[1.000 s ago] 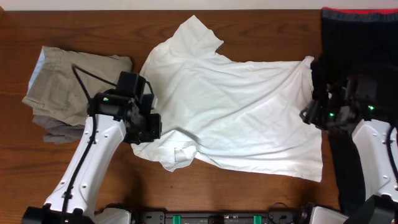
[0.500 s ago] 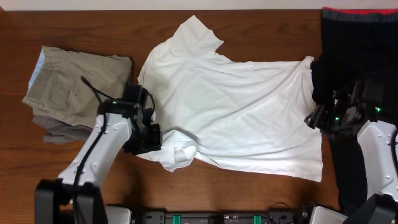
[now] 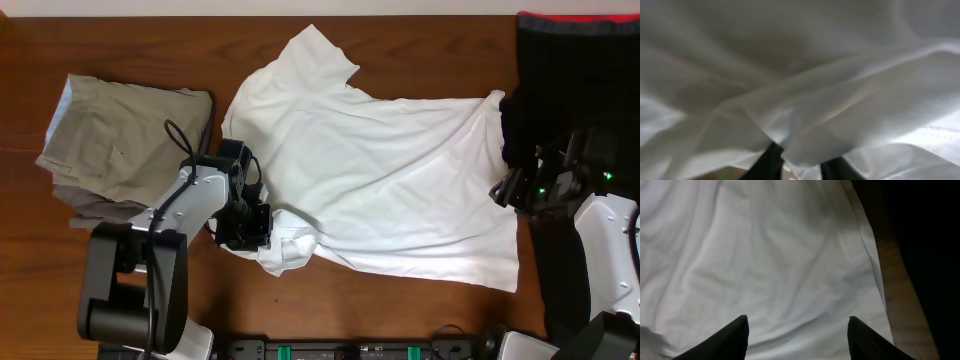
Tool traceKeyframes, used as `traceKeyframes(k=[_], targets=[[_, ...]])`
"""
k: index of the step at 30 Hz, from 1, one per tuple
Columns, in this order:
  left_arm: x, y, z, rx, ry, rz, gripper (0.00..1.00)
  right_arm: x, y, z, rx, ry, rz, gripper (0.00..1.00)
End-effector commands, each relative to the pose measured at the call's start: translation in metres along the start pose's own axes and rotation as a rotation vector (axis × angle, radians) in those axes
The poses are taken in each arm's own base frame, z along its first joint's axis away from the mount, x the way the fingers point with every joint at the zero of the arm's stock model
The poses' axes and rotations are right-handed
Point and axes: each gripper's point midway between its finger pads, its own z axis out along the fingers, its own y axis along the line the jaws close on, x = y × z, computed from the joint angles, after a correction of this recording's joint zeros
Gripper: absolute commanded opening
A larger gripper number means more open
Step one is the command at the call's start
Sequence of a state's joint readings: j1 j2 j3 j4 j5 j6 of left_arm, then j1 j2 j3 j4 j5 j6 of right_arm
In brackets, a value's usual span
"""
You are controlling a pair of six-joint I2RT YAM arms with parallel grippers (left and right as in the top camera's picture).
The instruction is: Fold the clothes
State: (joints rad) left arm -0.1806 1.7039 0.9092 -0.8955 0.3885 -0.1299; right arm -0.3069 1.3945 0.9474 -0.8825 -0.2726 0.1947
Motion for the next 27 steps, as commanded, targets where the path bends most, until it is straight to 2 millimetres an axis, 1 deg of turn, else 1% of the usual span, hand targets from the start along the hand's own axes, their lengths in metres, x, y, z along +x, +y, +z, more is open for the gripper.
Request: traceKeyframes(k=[1,8,14,17,20,23,27], targets=[[0.005,-0.007,0.001,0.039,0.016,0.024,0.20,-0.003,-0.001,-0.002,0.002,-0.010,0.008,0.62],[0.005,-0.008,-0.005,0.038,0.005,0.028,0.20,-0.003,-0.001,-0.002,0.002,-0.011,0.008,0.62],[0.001,0.007,-0.009,-0.056,-0.016,0.027,0.21,-0.003,-0.001,-0.002,0.002,-0.011,0.007,0.63],[0.000,0.005,-0.012,-0.055,-0.016,0.025,0.21,-0.004,-0.001,-0.002,0.002,-0.014,0.007,0.63],[0.001,-0.003,-0.011,-0.025,-0.011,0.036,0.21,-0.004,0.000,-0.002,0.001,-0.017,0.006,0.63],[0.003,-0.007,-0.009,-0.028,-0.006,0.058,0.19,-0.005,0.000,-0.002,0.001,-0.017,0.006,0.62],[0.004,-0.013,-0.007,-0.035,-0.005,0.071,0.19,-0.005,0.000,-0.002,0.001,-0.017,0.006,0.63]])
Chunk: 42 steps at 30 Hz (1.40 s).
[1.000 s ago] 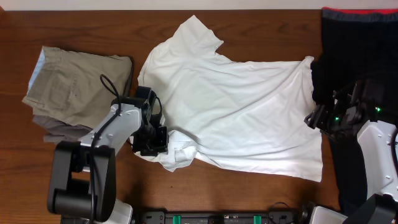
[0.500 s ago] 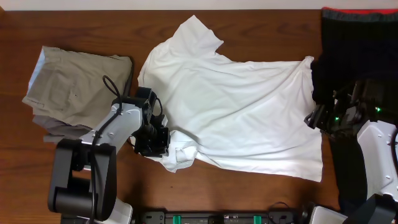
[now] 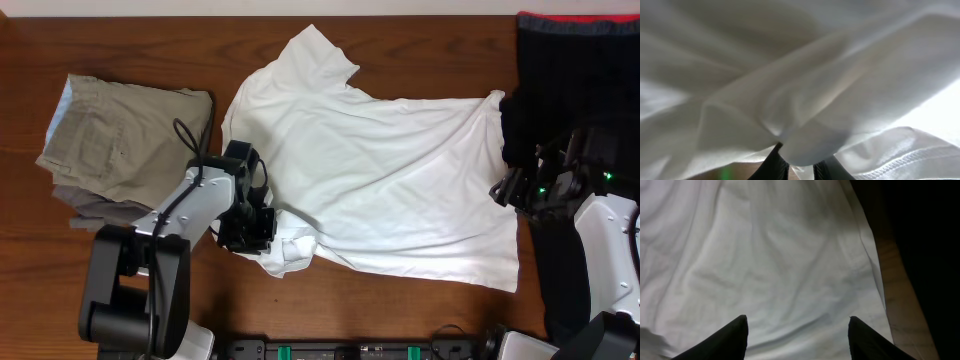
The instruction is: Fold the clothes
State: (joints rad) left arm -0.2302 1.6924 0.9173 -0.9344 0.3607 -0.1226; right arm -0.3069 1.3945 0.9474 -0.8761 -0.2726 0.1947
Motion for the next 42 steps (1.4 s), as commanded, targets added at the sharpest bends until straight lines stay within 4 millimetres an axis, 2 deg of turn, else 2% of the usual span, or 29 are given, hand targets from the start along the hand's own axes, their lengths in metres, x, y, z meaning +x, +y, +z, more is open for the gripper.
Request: traceKeyframes(k=[1,8,17,24,26,27,32,37,42], targets=[[-0.007,-0.008,-0.007,0.009,-0.035,0.019,0.19,-0.003,-0.001,-0.002,0.002,-0.012,0.007,0.63],[-0.010,0.006,-0.008,-0.073,-0.054,-0.009,0.20,-0.004,0.000,-0.002,0.002,-0.015,0.006,0.63],[-0.020,0.000,-0.019,-0.065,-0.084,-0.004,0.21,-0.004,0.000,-0.002,0.002,-0.015,0.006,0.63],[-0.015,0.001,-0.019,-0.068,-0.067,-0.022,0.20,-0.005,0.000,-0.002,0.001,-0.018,0.006,0.63],[-0.014,0.000,-0.019,-0.065,-0.061,-0.028,0.19,-0.005,0.000,-0.002,0.000,-0.021,0.005,0.63],[-0.012,-0.002,-0.019,-0.055,-0.054,-0.029,0.15,-0.006,0.000,-0.002,0.000,-0.021,0.005,0.63],[-0.010,-0.009,-0.017,-0.031,-0.043,-0.013,0.13,-0.006,0.000,-0.002,0.000,-0.023,0.004,0.63],[-0.015,-0.014,-0.014,-0.040,-0.069,0.022,0.14,-0.008,0.000,-0.002,-0.002,-0.033,0.001,0.63],[-0.016,-0.011,-0.013,-0.068,-0.077,0.027,0.16,-0.008,0.000,-0.002,-0.002,-0.032,0.001,0.63]])
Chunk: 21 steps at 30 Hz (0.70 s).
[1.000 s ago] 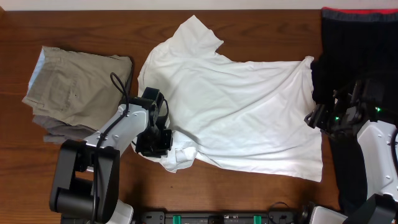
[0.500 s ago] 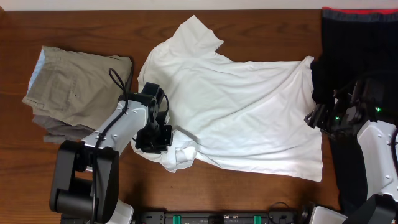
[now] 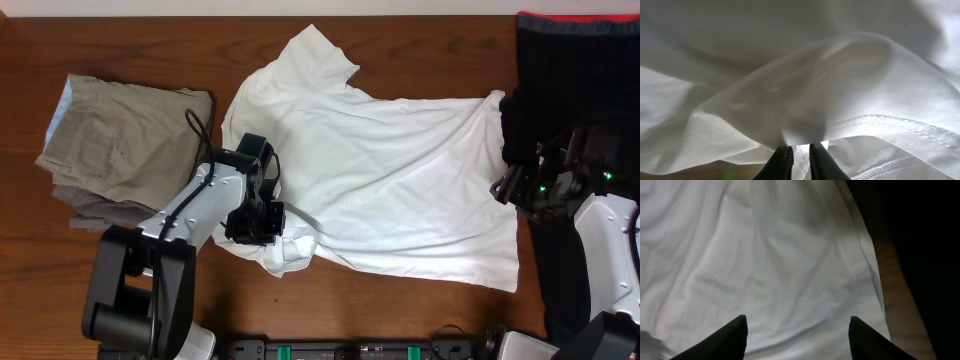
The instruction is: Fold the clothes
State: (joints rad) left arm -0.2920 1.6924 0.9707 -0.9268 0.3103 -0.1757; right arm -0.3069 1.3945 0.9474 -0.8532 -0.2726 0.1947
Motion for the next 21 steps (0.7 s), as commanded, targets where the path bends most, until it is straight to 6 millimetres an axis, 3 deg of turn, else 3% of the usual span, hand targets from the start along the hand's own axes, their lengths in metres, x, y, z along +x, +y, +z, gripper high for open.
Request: traceKeyframes(k=[1,8,13,17,21], targets=[[-0.003,0.002,-0.005,-0.022,-0.024,0.005,0.17,-0.003,-0.001,-0.002,0.003,-0.011,0.008,0.63],[-0.001,0.011,-0.002,-0.066,-0.023,0.002,0.17,-0.003,-0.001,-0.002,0.002,-0.010,0.008,0.62],[-0.001,0.011,-0.002,-0.066,-0.022,0.002,0.12,-0.003,-0.001,-0.002,0.002,-0.011,0.008,0.61],[-0.002,0.011,-0.001,-0.065,-0.026,0.003,0.21,-0.003,-0.001,-0.002,0.002,-0.010,0.008,0.61],[0.001,0.012,0.002,-0.066,-0.019,0.001,0.22,-0.003,-0.001,-0.002,0.002,-0.010,0.008,0.61]])
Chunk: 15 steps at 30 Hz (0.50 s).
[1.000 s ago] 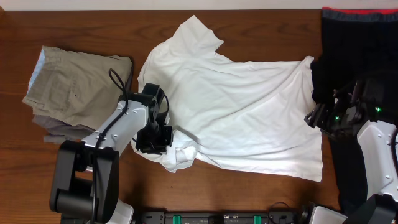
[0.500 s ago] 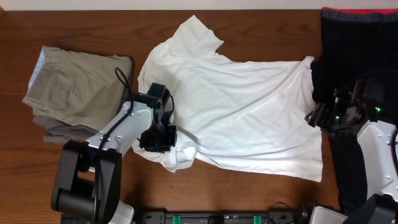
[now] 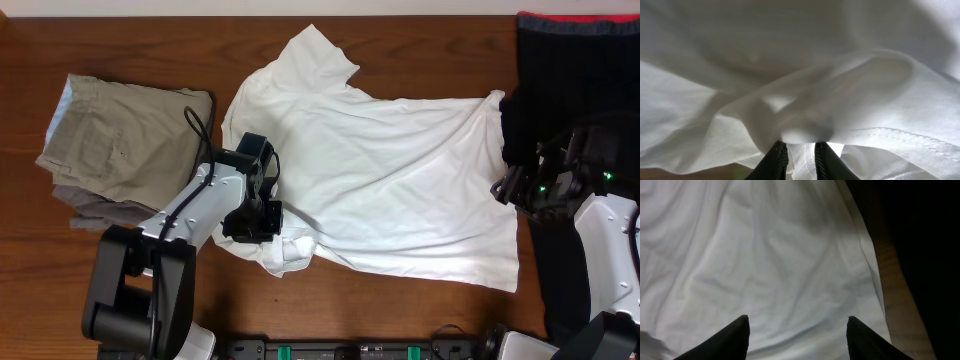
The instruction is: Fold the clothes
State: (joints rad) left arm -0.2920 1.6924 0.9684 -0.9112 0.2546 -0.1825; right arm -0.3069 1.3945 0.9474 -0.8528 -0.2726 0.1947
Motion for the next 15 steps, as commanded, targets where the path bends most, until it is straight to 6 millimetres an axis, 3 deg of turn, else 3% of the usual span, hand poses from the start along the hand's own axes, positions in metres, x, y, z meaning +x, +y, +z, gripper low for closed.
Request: traceKeyframes(k=[1,9,15], targets=[[0.0067,0.0040,0.0027,-0.016,0.009,0.005,0.22,-0.0026,-0.0007,-0.0022,0.002,-0.009,0.008,0.61],[0.0111,0.0042,0.0083,-0.006,0.021,0.003,0.21,-0.0026,-0.0006,-0.0022,0.002,-0.009,0.009,0.60],[0.0117,-0.0050,0.0078,0.046,0.027,0.004,0.07,-0.0026,-0.0006,-0.0022,0.002,-0.009,0.009,0.60]])
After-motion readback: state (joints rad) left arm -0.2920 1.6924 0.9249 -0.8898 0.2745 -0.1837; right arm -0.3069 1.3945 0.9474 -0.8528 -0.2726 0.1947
